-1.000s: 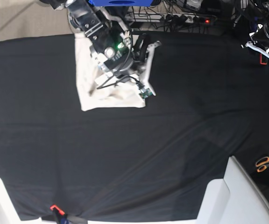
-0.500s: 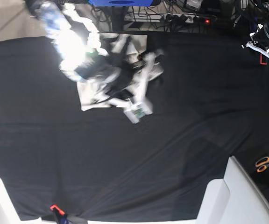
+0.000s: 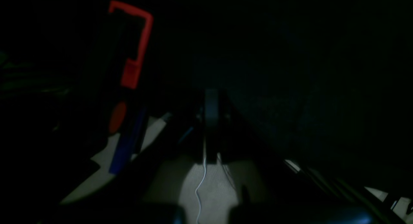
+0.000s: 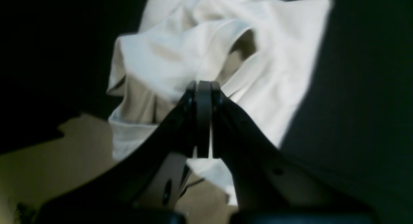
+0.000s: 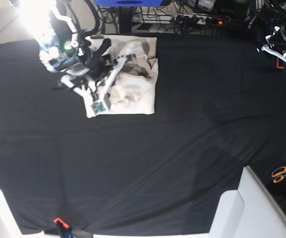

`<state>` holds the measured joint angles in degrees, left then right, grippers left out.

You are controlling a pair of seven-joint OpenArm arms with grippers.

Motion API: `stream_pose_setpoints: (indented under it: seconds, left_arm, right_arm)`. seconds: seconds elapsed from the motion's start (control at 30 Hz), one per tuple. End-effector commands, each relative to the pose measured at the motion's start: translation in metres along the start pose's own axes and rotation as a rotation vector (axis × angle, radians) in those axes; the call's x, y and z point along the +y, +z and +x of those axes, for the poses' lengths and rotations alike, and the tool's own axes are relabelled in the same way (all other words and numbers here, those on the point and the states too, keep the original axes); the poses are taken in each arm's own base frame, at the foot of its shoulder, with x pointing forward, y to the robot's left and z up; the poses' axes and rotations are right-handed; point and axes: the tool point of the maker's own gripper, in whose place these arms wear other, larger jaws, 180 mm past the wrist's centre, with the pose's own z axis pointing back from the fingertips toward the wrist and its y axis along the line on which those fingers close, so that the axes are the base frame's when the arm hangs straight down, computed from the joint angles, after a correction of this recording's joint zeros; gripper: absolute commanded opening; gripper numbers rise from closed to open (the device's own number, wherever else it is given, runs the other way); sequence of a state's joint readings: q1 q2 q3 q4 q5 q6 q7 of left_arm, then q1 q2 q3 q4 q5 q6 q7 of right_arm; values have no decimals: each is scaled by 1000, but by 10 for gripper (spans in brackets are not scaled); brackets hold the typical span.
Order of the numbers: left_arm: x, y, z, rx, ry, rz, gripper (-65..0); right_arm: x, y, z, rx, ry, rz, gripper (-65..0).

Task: Fold the T-shirt properly
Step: 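Release the shirt and press the folded stack with the right gripper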

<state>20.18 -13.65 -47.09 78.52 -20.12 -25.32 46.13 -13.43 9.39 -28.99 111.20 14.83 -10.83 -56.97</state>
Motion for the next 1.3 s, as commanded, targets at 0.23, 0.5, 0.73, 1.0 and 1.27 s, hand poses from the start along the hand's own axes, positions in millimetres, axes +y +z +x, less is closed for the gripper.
stream_pose_setpoints:
  seconds: [0.23, 0.5, 0.73, 1.0, 1.27]
  left_arm:
    - [7, 5, 9, -26, -12, 13, -650]
    - [7, 5, 9, -26, -12, 13, -650]
    - [8, 6, 9, -25, -14, 15, -650]
    - [10, 6, 11, -27, -16, 18, -650]
    - [10, 6, 10, -27, -15, 18, -650]
  right_arm:
    - [10, -12, 2, 10, -24, 17, -644]
    - [2, -32, -11, 47, -34, -7, -644]
    - [13, -40, 12, 20, -47, 14, -645]
    - [32, -61, 28, 37, 14, 38, -645]
    - [56, -89, 55, 13, 91, 53, -645]
